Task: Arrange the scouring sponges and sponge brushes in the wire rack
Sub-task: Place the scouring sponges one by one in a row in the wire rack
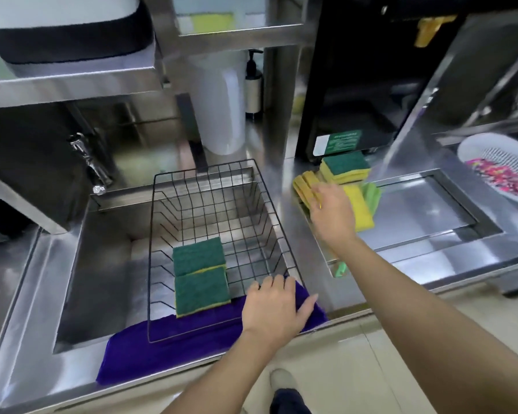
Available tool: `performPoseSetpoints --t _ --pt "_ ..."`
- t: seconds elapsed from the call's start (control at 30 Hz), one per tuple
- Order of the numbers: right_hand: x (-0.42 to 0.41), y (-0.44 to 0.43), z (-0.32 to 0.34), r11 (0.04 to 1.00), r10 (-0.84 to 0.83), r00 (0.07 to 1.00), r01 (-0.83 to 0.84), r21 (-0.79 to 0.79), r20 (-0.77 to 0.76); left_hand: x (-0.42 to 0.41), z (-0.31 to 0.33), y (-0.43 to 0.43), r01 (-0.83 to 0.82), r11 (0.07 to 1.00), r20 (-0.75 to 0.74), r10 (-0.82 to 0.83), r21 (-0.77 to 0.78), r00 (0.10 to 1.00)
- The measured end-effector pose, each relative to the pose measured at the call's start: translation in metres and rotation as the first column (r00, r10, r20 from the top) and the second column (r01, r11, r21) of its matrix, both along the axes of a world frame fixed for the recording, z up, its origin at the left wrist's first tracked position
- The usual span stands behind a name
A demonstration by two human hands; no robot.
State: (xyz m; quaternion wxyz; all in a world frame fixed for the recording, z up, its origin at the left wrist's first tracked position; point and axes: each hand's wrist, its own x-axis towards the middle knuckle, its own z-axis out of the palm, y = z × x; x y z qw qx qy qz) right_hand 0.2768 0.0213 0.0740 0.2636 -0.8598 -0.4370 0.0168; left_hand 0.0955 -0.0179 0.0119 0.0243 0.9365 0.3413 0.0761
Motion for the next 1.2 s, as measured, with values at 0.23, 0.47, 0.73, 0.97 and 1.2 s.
performPoseSetpoints --t 0.23,0.47,0.73,0.97,1.2 --pt "0.035 -0.033 -0.033 0.904 -0.301 0.953 0.277 -0.325 -0.027 0.002 -0.005 0.002 -0.024 0.997 0.033 0.022 0.067 0.999" --pt "0.034 -0.032 -0.026 0.925 -0.356 0.926 0.330 -0.187 -0.128 0.000 -0.006 0.001 -0.036 0.996 0.042 0.033 0.076 0.999" --pt "0.014 -0.005 0.021 0.928 -0.200 0.909 0.296 0.227 -0.367 -0.016 -0.006 0.003 -0.033 0.992 0.100 0.021 0.124 0.995" --pt "-0.044 0.039 0.024 0.964 0.037 0.921 0.070 0.256 -0.389 -0.075 -0.017 0.016 -0.008 0.973 0.073 -0.009 0.232 0.997" --pt "-0.094 0.066 0.008 0.980 0.158 0.873 -0.083 0.179 -0.462 -0.121 -0.024 0.024 -0.064 0.946 0.161 0.012 0.319 0.987"
